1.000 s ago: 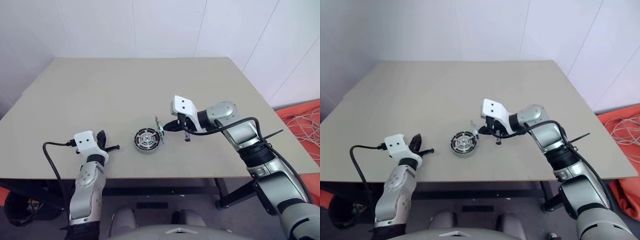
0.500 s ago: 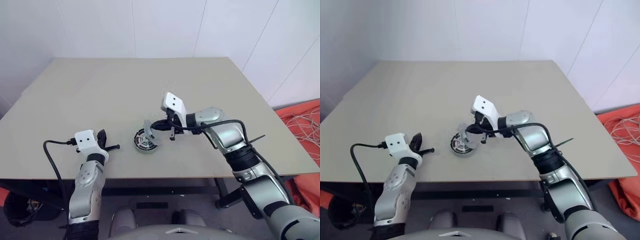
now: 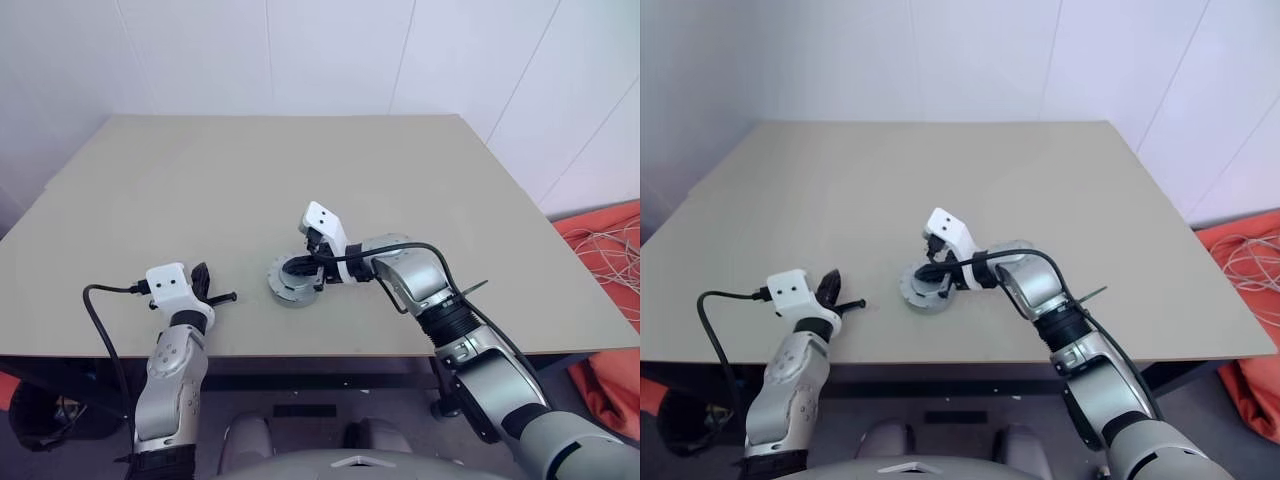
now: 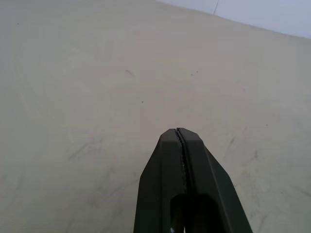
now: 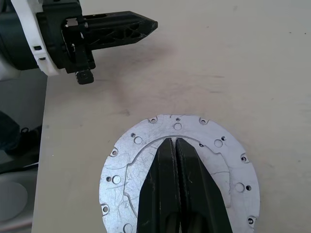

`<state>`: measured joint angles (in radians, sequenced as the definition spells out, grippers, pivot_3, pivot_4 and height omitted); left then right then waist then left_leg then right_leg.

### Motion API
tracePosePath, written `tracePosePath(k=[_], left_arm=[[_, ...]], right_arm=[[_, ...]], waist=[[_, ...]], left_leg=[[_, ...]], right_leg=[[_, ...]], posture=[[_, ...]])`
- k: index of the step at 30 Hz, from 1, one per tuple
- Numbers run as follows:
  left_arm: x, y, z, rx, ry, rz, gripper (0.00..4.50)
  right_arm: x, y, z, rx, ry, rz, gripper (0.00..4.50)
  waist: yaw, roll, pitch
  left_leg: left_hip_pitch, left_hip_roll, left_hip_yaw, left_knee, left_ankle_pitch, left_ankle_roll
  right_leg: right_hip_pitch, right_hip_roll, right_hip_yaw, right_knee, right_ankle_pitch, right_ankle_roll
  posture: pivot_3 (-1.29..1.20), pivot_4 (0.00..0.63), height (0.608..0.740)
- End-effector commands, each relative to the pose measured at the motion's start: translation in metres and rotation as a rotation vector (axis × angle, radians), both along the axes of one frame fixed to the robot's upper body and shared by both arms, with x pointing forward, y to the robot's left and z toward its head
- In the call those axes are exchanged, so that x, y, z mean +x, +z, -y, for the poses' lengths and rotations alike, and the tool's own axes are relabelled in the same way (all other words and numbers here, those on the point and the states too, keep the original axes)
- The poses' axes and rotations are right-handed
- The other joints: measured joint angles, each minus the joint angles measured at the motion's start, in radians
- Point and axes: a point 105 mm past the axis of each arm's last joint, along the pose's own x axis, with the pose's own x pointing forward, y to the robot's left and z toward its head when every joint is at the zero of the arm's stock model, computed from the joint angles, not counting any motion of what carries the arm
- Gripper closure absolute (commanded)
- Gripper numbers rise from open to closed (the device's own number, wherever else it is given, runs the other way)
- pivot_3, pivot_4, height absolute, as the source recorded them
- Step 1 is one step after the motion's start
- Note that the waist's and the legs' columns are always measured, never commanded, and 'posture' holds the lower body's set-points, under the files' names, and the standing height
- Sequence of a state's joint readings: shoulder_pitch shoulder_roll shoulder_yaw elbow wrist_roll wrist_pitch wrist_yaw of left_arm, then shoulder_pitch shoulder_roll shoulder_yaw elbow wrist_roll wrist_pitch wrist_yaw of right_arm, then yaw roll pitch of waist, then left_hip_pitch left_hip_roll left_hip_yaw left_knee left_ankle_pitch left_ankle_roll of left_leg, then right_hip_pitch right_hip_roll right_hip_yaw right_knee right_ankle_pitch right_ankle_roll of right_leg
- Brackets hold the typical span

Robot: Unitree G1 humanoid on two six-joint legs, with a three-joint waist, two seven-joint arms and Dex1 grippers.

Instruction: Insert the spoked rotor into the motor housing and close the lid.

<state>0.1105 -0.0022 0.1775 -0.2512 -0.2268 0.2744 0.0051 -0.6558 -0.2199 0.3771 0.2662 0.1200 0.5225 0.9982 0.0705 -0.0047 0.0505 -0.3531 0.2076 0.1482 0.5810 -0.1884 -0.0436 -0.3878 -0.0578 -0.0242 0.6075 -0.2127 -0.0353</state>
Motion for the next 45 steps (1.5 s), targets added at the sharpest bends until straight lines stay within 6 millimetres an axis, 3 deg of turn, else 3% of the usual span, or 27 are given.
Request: tracePosePath(k=[1,12,14,18,21,25,35,45], left_arm=[[0.002,0.019,-0.002,0.015,0.004,0.065,4.50],[0.006,0.020,-0.001,0.015,-0.008,0.069,4.50],[0.006,0.020,-0.001,0.015,-0.009,0.069,4.50],[0.006,0.020,-0.001,0.014,-0.007,0.067,4.50],[0.005,0.019,-0.001,0.012,-0.005,0.065,4.50],[0.006,0.019,-0.001,0.011,-0.010,0.065,4.50],[0.008,0.020,0.001,0.018,-0.022,0.072,4.50],[0.002,0.024,0.015,0.089,-0.157,0.088,4.50]], right_arm=[[0.001,0.003,-0.002,-0.005,0.000,0.022,4.45],[-0.004,-0.014,0.000,-0.024,-0.049,-0.030,4.45],[0.002,-0.001,-0.003,0.036,-0.071,0.025,4.45],[0.011,0.046,-0.006,0.219,-0.111,0.176,4.45],[0.007,0.055,0.001,0.228,-0.089,0.221,4.45],[0.002,0.047,0.008,0.200,-0.081,0.205,3.56],[0.000,0.031,0.012,0.171,-0.080,0.156,0.14],[-0.003,0.021,0.010,0.141,-0.046,0.135,0.03]], waist=[[0.000,0.000,0.000],[0.000,0.000,0.000],[0.000,0.000,0.000],[0.000,0.000,0.000],[0.001,0.000,0.000],[0.002,0.000,0.000],[-0.001,0.000,0.000],[-0.001,0.000,0.000]], left_leg=[[0.000,0.000,0.000,0.000,0.000,0.000],[0.001,0.000,0.000,0.000,0.000,0.000],[0.002,0.000,0.000,0.000,0.000,0.000],[0.001,0.000,0.000,0.000,0.000,0.000],[0.000,0.000,0.000,0.000,0.000,0.000],[0.000,0.000,0.000,-0.001,0.000,0.000],[0.000,0.000,0.000,-0.001,0.000,0.000],[0.000,0.000,0.000,-0.001,0.000,0.000]], right_leg=[[0.000,0.000,0.000,0.000,0.000,0.000],[0.001,0.000,0.000,0.000,-0.001,0.002],[0.001,0.000,0.000,0.000,-0.002,0.003],[0.000,0.000,0.000,0.000,-0.002,0.004],[0.000,0.000,0.000,0.000,-0.002,0.004],[0.000,0.000,0.000,-0.001,-0.001,0.002],[0.000,0.000,0.000,0.000,-0.003,0.005],[0.000,0.000,0.000,-0.001,-0.003,0.005]], posture=[[0.00,0.000,0.740],[0.00,0.000,0.740],[0.00,0.000,0.740],[0.00,0.000,0.740],[0.00,0.000,0.740],[0.00,0.000,0.740],[0.00,0.000,0.740],[0.00,0.000,0.740]])
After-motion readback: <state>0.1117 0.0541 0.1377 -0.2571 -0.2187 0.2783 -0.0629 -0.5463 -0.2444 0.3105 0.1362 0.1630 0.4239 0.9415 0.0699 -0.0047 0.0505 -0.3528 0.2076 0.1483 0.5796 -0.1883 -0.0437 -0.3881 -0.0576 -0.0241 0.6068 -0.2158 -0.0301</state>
